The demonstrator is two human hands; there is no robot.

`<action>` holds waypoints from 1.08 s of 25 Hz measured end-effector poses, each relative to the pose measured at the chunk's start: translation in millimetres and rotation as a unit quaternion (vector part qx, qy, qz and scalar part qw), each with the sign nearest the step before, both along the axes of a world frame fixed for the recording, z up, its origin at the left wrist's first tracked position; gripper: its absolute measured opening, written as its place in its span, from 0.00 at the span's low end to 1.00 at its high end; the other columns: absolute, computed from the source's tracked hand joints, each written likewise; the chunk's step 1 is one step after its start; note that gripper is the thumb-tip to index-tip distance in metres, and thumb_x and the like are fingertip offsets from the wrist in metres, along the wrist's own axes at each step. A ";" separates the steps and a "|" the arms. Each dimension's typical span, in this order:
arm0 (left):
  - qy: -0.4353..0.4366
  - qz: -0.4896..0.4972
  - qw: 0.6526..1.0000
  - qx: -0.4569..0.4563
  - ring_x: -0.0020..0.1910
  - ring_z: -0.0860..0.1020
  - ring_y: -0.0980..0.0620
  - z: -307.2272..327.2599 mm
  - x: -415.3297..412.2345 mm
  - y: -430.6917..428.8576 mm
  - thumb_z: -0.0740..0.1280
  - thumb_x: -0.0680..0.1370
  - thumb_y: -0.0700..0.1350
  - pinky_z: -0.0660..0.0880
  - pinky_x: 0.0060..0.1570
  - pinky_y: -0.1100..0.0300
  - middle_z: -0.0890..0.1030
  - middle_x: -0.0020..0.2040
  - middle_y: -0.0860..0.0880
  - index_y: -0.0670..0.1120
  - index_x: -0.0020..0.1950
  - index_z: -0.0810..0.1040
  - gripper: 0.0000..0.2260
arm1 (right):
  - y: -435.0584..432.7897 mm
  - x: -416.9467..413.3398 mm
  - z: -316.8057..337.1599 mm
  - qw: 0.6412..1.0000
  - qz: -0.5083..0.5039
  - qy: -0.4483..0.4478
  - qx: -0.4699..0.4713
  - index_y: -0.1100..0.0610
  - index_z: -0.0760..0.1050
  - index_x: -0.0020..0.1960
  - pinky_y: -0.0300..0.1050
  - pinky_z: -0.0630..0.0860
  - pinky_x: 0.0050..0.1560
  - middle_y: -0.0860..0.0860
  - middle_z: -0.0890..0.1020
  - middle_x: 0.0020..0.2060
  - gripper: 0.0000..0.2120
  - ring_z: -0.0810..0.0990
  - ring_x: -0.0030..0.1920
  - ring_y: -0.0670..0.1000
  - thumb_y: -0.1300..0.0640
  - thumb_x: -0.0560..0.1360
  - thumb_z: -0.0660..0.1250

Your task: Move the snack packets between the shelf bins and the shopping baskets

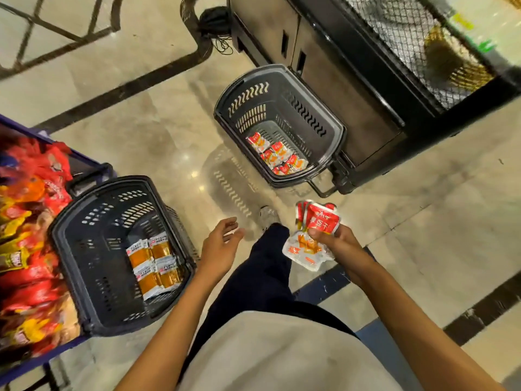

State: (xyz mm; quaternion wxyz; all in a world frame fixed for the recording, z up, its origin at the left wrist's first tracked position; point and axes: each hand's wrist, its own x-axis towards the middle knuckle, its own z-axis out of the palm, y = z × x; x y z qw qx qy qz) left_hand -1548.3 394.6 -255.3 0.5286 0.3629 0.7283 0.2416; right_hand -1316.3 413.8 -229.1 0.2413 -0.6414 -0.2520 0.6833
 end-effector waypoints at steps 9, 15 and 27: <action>-0.213 0.049 0.974 -0.053 0.41 0.80 0.61 24.7 102.1 209.0 0.56 0.82 0.51 0.75 0.38 0.68 0.82 0.47 0.53 0.51 0.56 0.76 0.11 | 201.7 9.3 2.2 0.994 0.100 0.010 0.031 0.59 0.78 0.54 0.42 0.79 0.45 0.52 0.85 0.45 0.12 0.84 0.45 0.49 0.60 0.71 0.71; -0.144 0.129 0.981 -0.019 0.53 0.79 0.52 -14.0 137.3 266.2 0.59 0.80 0.53 0.75 0.56 0.51 0.79 0.56 0.49 0.51 0.66 0.69 0.15 | 273.7 14.2 -28.6 0.991 0.132 -0.004 0.024 0.54 0.78 0.44 0.36 0.76 0.37 0.45 0.83 0.33 0.06 0.82 0.35 0.42 0.61 0.78 0.63; -0.039 0.162 0.984 -0.055 0.61 0.73 0.51 -129.6 150.8 342.6 0.54 0.83 0.48 0.68 0.64 0.55 0.73 0.61 0.49 0.48 0.66 0.72 0.14 | 385.9 45.0 -155.3 0.973 0.227 -0.003 -0.038 0.57 0.77 0.53 0.42 0.78 0.48 0.51 0.83 0.44 0.06 0.83 0.43 0.48 0.60 0.77 0.64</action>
